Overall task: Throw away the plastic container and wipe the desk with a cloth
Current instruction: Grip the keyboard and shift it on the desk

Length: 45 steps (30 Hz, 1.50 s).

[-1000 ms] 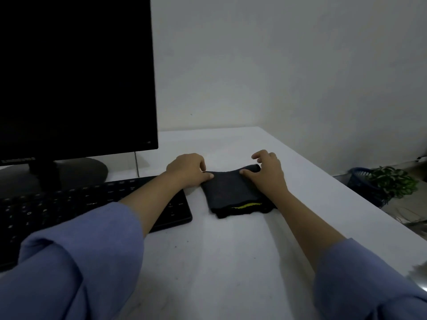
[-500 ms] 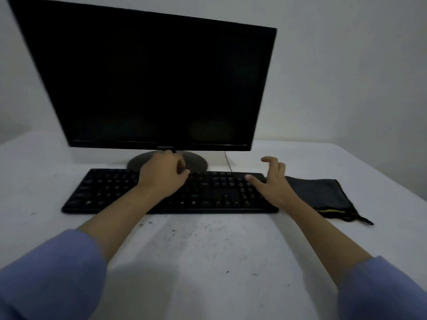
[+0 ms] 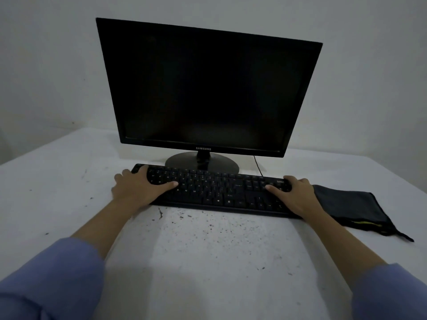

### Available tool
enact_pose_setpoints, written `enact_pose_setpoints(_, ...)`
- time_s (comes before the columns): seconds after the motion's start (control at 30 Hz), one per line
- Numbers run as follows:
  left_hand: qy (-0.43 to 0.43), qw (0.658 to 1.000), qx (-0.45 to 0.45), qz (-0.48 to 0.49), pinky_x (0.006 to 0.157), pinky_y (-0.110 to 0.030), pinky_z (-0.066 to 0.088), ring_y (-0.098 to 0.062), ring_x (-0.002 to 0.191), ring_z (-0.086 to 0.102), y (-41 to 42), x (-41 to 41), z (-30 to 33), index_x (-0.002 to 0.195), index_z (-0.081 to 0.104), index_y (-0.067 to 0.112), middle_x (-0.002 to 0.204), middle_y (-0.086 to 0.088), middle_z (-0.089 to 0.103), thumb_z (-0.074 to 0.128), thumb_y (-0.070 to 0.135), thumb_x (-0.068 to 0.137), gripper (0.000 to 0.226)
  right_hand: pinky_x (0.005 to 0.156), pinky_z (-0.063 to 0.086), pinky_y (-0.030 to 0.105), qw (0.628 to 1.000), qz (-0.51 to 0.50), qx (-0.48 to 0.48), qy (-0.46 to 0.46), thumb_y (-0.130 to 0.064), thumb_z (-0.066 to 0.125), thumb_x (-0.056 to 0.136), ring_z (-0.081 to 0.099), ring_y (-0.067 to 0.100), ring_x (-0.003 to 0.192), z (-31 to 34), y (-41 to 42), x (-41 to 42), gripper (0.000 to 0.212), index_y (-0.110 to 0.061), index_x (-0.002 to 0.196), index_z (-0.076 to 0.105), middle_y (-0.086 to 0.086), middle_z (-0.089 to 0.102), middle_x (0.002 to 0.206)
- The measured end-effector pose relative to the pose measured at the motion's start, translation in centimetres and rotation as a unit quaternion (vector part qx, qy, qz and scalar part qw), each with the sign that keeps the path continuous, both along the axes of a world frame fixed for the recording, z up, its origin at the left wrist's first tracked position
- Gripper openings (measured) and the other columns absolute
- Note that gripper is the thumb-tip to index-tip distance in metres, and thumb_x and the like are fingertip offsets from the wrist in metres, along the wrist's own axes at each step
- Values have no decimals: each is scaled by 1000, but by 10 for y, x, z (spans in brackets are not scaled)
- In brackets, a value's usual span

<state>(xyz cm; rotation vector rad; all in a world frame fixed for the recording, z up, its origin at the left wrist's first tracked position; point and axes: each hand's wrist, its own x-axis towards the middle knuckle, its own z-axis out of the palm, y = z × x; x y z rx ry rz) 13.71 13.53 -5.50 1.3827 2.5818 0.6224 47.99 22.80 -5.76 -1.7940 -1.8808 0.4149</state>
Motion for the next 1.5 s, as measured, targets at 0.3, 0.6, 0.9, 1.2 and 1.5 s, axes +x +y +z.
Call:
enact_pose_setpoints(0.3, -3, 1000, -13, 16, 96, -47, 37, -38, 122, 39, -14, -27, 10, 129, 46, 28, 127, -16, 49, 44, 97, 29, 122, 98, 46, 42, 1000, 21, 21, -2, -90, 44, 45, 55, 32, 112, 10, -14, -12, 116, -10, 130, 49, 18, 54, 126)
enact_pose_setpoints(0.6, -6, 1000, -24, 19, 99, -46, 36, -40, 121, 41, -57, -39, 3, 130, 45, 33, 127, -16, 51, 41, 97, 25, 123, 95, 47, 42, 999, 34, 30, -5, -80, 54, 54, 55, 29, 109, -8, -41, -20, 99, -9, 124, 54, 16, 58, 118)
enact_pose_setpoints(0.9, -17, 1000, -3, 24, 99, -45, 35, -42, 122, 34, -68, -23, 3, 134, 42, 29, 128, -22, 41, 60, 81, 53, 97, 94, 45, 47, 997, 28, 64, -34, -70, 57, 66, 54, 33, 106, -11, -52, -24, 83, -3, 115, 58, 18, 65, 103)
enact_pose_setpoints(1.2, -2, 1000, 5, 18, 92, -41, 36, -35, 116, 43, -45, -33, -5, 124, 51, 27, 120, -13, 55, 35, 99, 23, 125, 100, 38, 46, 997, 20, 60, -50, -60, 59, 75, 52, 36, 110, -2, -51, -31, 74, 6, 108, 58, 22, 65, 108)
enact_pose_setpoints(1.5, -7, 999, 7, 30, 92, -42, 37, -37, 118, 38, -44, -30, -4, 127, 50, 23, 120, -17, 51, 50, 93, 38, 114, 97, 24, 40, 993, 24, 80, -80, -59, 54, 79, 52, 36, 109, 0, -48, -35, 71, 6, 107, 60, 21, 66, 109)
